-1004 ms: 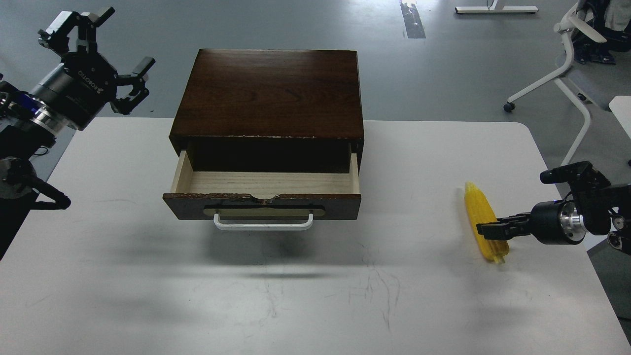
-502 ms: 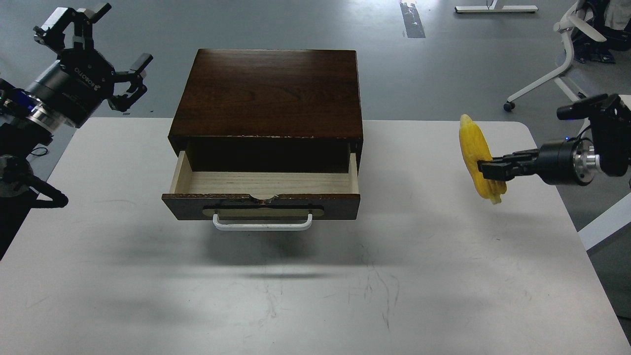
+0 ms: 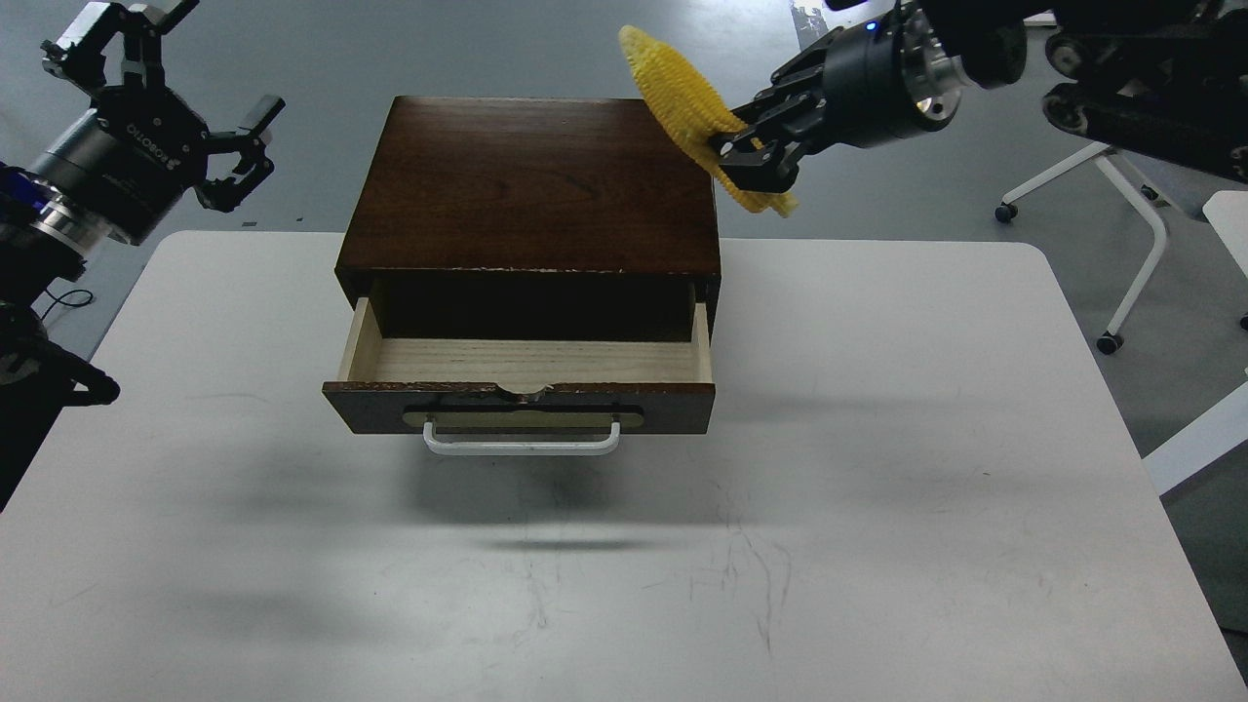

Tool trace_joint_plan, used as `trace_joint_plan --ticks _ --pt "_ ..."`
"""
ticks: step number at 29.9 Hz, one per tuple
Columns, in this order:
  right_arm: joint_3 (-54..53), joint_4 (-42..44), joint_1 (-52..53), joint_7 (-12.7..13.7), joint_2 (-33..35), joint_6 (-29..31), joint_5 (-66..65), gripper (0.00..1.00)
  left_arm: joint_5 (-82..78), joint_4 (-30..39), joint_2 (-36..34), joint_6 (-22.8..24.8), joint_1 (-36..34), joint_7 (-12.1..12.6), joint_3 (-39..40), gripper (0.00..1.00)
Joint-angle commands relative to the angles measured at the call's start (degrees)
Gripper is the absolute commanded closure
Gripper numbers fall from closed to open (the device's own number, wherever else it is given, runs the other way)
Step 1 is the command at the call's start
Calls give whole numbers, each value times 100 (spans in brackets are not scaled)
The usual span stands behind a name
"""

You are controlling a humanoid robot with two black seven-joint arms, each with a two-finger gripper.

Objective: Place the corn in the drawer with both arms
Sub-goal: 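Lift the corn with the right gripper and carry it over the drawer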

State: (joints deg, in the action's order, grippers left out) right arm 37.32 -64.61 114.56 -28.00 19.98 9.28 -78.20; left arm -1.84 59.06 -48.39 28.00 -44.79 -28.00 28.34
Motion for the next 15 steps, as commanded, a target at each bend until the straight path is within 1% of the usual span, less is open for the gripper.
trace_joint_plan --ticks 1,5,7,12,15 --pt "345 -8 181 0 -723 -452 -37 100 -1 1 -21 0 -3 0 -4 2" --pt "749 -26 225 0 -1452 -1049 -168 100 -1 9 -83 0 -3 0 -4 2" --pt "802 -26 225 0 -1654 -1190 -318 100 -1 27 -92 0 -3 0 -4 2" --pt "838 -17 225 0 -1998 -1375 -626 100 -1 89 -144 0 6 0 -4 1" --pt "908 1 225 0 -1998 -1411 -662 100 8 141 -171 0 6 0 -4 2"
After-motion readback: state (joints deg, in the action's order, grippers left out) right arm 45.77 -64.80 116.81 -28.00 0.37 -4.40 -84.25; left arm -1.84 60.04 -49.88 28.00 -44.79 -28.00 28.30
